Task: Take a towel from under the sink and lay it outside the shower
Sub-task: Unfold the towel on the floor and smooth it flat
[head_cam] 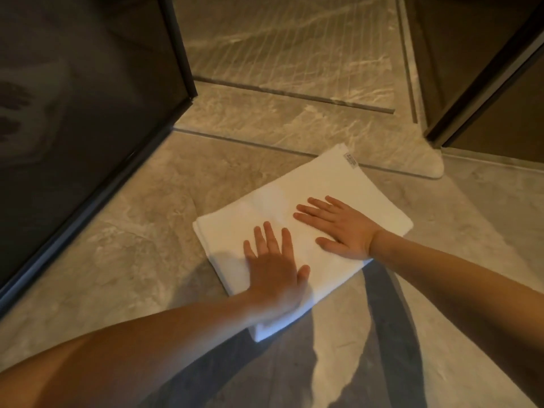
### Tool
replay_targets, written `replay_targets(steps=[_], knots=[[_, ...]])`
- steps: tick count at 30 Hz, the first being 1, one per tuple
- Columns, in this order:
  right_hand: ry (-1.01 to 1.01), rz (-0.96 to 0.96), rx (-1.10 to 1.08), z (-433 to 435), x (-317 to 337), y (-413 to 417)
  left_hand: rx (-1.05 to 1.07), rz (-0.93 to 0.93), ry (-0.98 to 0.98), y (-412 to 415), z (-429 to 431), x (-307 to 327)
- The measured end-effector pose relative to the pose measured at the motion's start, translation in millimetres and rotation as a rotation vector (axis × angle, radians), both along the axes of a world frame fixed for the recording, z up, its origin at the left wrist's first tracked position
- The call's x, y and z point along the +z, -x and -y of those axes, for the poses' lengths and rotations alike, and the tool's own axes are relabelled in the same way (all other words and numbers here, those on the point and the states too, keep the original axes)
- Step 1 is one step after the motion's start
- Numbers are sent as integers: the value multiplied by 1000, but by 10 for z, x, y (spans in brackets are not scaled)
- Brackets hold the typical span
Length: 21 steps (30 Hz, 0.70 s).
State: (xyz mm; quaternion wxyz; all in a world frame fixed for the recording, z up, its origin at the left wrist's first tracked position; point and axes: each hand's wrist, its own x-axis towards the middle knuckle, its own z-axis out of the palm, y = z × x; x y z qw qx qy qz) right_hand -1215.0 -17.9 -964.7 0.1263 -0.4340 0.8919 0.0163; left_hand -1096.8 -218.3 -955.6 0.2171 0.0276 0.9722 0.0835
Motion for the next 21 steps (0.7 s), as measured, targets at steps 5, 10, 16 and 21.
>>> replay_targets(steps=[5, 10, 16, 21], knots=[[147, 16, -265, 186, 101, -226, -41, 38, 35, 461, 87, 284], [145, -27, -773, 361, -54, -854, -530, -321, 23, 568, 671, -78], [107, 7, -580, 580, -174, -701, -243, -432, -115, 179, 908, -415], [108, 18, -332, 957, -138, -365, -5, -377, -21, 4, 1181, -401]])
